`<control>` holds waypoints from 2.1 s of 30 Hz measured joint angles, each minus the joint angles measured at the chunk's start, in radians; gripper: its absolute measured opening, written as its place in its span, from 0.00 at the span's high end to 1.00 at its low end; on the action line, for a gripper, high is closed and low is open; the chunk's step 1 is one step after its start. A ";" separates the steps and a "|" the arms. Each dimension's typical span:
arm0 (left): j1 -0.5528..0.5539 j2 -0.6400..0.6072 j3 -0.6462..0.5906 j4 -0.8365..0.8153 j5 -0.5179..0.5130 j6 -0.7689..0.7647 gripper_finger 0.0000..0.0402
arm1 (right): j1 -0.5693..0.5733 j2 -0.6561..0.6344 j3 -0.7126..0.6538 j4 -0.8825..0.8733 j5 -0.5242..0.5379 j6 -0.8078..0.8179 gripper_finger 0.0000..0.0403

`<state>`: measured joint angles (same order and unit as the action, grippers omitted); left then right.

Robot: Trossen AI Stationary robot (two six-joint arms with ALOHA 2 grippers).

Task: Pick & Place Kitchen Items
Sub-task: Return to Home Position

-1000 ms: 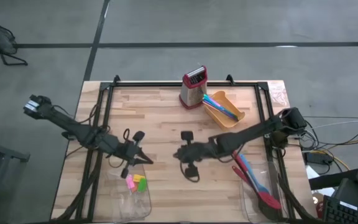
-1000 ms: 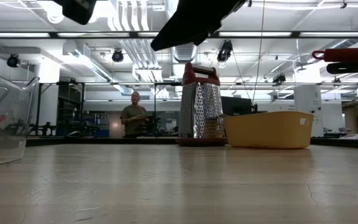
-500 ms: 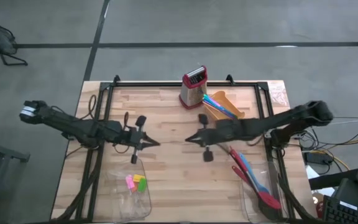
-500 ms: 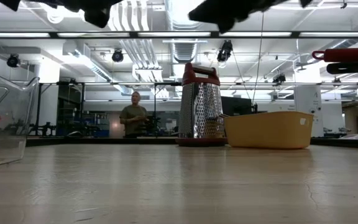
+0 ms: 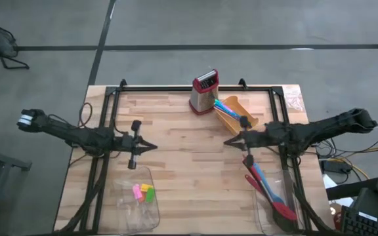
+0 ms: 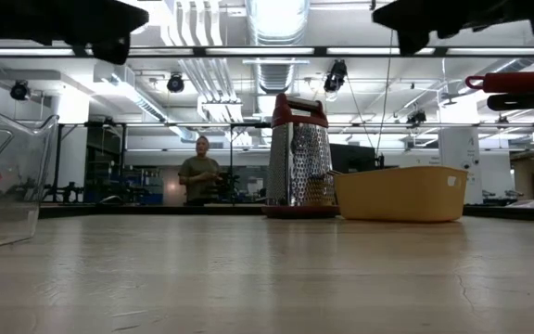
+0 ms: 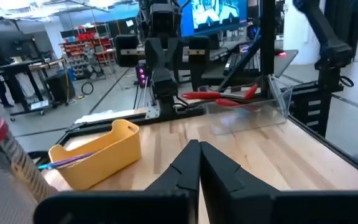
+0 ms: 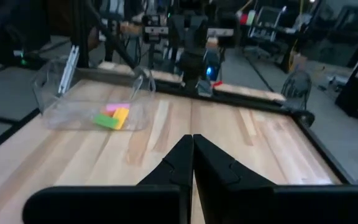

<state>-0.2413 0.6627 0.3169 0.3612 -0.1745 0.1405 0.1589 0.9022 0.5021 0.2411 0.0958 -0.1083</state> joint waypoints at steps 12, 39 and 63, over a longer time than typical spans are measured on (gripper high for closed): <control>0.000 -0.314 -0.176 -0.066 0.000 -0.038 0.97 | 0.000 -0.358 -0.209 -0.001 0.000 0.000 0.98; 0.000 -0.663 -0.208 -0.456 -0.010 -0.048 0.97 | 0.000 -0.830 -0.404 -0.265 0.002 0.036 0.98; 0.000 -0.649 -0.207 -0.452 -0.088 -0.012 0.95 | 0.000 -0.873 -0.465 -0.289 0.063 -0.023 0.98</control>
<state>-0.2413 0.0140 0.1097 -0.0906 -0.2622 0.1287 0.1585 0.0288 0.0372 -0.0475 0.1585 -0.1310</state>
